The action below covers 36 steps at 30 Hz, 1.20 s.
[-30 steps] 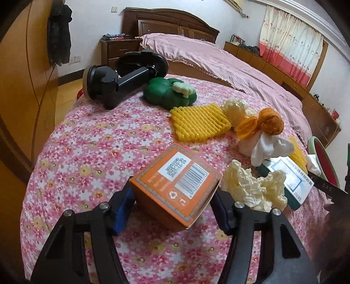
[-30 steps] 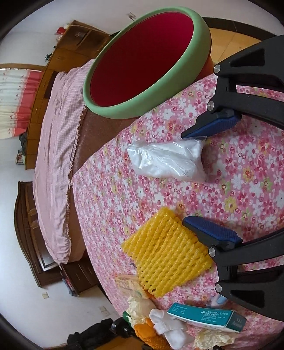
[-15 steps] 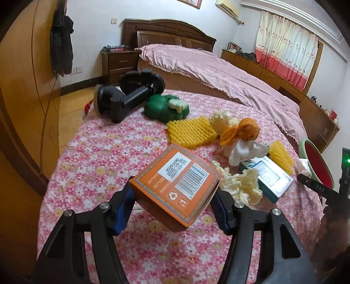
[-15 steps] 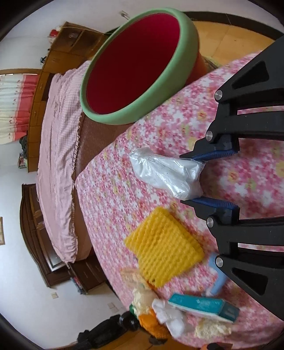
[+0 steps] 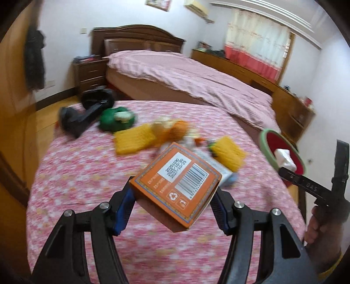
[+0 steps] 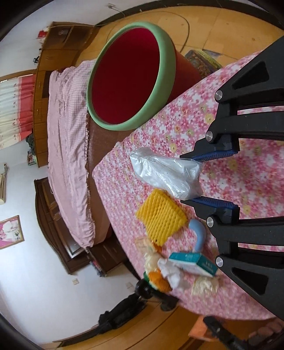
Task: Collect trash
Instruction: 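Carry both items over the red bucket and open both tools to drop them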
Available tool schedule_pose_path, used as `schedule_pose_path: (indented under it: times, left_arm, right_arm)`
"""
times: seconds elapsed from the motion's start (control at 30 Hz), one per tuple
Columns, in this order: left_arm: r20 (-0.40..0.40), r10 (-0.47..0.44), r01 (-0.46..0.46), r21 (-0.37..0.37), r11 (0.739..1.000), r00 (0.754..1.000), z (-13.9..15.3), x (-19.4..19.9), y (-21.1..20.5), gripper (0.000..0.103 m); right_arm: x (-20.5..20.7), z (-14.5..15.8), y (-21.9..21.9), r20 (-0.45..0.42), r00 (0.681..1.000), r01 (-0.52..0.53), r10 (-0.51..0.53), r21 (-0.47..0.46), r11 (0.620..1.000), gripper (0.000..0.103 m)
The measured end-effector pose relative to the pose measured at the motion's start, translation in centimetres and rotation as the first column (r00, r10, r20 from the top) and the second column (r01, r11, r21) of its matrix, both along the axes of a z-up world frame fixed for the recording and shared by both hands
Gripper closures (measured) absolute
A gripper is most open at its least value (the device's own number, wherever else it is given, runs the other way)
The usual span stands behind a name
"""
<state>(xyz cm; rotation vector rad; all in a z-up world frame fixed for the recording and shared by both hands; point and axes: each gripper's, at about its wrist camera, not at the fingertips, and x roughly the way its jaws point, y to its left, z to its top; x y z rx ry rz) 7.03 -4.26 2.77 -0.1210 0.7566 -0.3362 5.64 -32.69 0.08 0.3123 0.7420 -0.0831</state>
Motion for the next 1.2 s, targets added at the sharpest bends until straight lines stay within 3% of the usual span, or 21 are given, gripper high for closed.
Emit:
schedule_pose_path:
  times: [0.2,0.5,0.9,1.2]
  left_arm:
    - [0.013,-0.125,0.125,0.007,0.992,0.992,1.4,0.6,-5.1,0.039]
    - [-0.002,-0.276,0.276,0.032,0.961,0.961,2.1,2.9,-13.7,0.039]
    - [-0.038,-0.417,0.418,0.013,0.908,0.908,-0.2,7.6,-26.4,0.039]
    - [-0.066,-0.476,0.48,0.058,0.875,0.877,-2.4,9.7,-33.1,0.039]
  right_arm:
    - [-1.9,1.9,-1.8,0.048,0.998,0.034,-0.034,-0.002,0.999,0.073]
    - [-2.8,2.7,-7.2,0.087,0.989,0.116,-0.122,0.073,0.991,0.073]
    - [-1.1,0.9,-16.3,0.074,0.971,0.222,-0.229,0.091,0.971,0.073]
    - [0.8,-0.8,-21.7,0.038,0.962,0.266,-0.27,0.085,0.96,0.072]
